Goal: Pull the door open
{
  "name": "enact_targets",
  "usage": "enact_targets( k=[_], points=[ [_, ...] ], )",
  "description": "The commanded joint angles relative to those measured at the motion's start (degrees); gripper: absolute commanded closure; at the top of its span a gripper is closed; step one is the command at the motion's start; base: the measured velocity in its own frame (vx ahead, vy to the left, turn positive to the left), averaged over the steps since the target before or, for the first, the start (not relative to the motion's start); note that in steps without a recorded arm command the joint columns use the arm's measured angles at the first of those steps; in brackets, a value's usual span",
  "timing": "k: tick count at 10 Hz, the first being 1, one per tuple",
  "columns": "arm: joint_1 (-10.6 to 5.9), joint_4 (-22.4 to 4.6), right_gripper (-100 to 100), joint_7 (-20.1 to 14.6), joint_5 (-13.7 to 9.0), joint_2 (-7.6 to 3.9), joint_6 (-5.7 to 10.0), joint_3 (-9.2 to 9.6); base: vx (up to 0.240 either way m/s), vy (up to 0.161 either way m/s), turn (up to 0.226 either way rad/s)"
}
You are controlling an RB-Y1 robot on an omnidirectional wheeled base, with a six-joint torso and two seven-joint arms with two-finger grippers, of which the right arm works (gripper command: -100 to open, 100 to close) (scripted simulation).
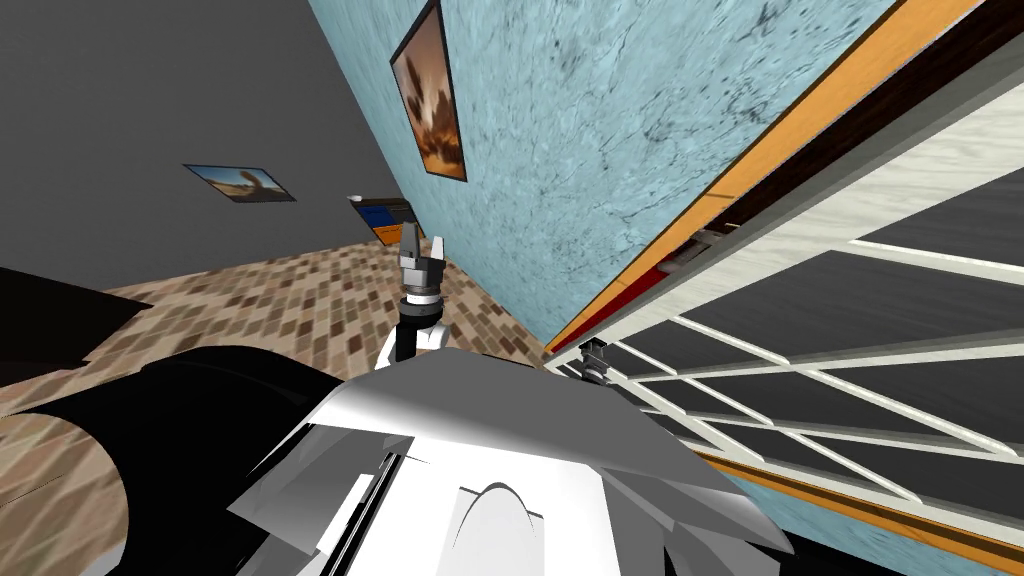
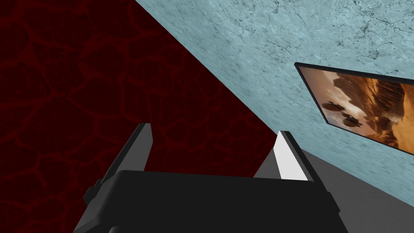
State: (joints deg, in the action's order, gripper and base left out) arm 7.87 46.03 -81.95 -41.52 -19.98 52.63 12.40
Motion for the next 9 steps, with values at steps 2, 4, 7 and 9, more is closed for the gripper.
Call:
enact_targets(
  k=[2,4,7,9],
  points=[
    [0.9,0.99,100,-1.94,0.94,-1.25,0.52,2.02,-0.223,0.004,0.083],
    [1.58,1.66,100,-3.57,1.75,-2.39,0.94,3.74,-0.241,-0.036,0.114],
    [2.5,1.94,100,-4.8,2.49,-3.14,1.45,5.33,-0.167,-0.018,0.079],
    [3.25,2.28,100,-5.89,3.06,-4.08,2.38,6.44,-0.219,-0.022,0.095]
  ],
)
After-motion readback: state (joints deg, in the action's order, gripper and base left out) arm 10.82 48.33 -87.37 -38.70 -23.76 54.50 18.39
